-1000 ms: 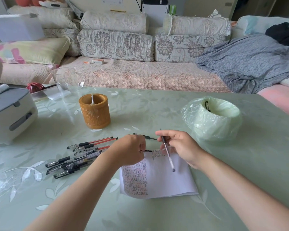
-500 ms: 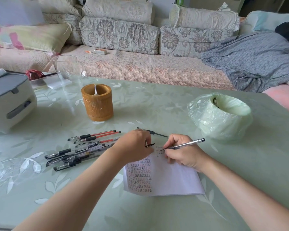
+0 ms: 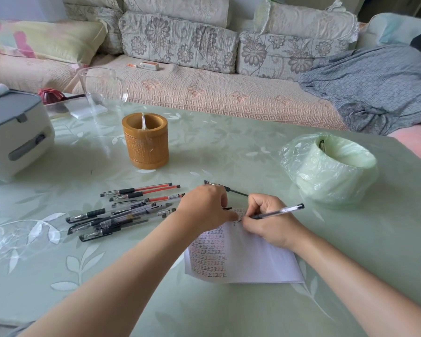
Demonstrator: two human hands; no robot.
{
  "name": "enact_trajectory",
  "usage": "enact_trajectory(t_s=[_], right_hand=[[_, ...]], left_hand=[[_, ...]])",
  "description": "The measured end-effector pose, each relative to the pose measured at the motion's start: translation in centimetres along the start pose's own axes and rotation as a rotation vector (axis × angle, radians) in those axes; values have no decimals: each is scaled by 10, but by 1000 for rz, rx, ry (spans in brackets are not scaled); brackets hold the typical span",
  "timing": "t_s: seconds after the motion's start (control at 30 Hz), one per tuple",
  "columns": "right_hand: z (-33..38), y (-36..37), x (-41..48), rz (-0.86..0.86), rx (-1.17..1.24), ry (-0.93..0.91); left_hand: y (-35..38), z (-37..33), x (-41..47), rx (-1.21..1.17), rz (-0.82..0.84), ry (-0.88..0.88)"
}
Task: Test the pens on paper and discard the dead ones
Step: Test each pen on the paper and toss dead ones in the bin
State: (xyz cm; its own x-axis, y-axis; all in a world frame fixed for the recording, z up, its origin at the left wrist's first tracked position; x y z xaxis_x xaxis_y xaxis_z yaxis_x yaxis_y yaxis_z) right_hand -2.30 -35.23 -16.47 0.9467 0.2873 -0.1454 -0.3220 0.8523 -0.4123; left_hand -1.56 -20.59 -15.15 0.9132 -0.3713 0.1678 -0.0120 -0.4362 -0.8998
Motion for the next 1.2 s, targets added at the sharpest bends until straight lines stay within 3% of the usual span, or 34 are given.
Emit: enact_trajectory(t_s=[0.87,1.2], right_hand=[[2,0,-2,-84,-133,-25],[1,3,-2,-25,-129,-30]], left_hand=[[1,4,-2,-53,-15,-58],[2,5,-2,-54,-12,-56]])
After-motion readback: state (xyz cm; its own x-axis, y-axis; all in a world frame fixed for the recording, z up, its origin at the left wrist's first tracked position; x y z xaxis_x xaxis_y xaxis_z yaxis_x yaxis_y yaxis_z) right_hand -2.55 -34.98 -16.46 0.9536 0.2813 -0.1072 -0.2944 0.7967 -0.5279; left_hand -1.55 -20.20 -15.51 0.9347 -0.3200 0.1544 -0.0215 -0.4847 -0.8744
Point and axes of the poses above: each hand's wrist, its own x-axis towards the middle knuckle, its own y-axis out of the palm, z = x × y, the point moved 7 cm from there along x, towards the middle knuckle, and after that the axes turned 13 degrees about y, right-handed, at the moved point
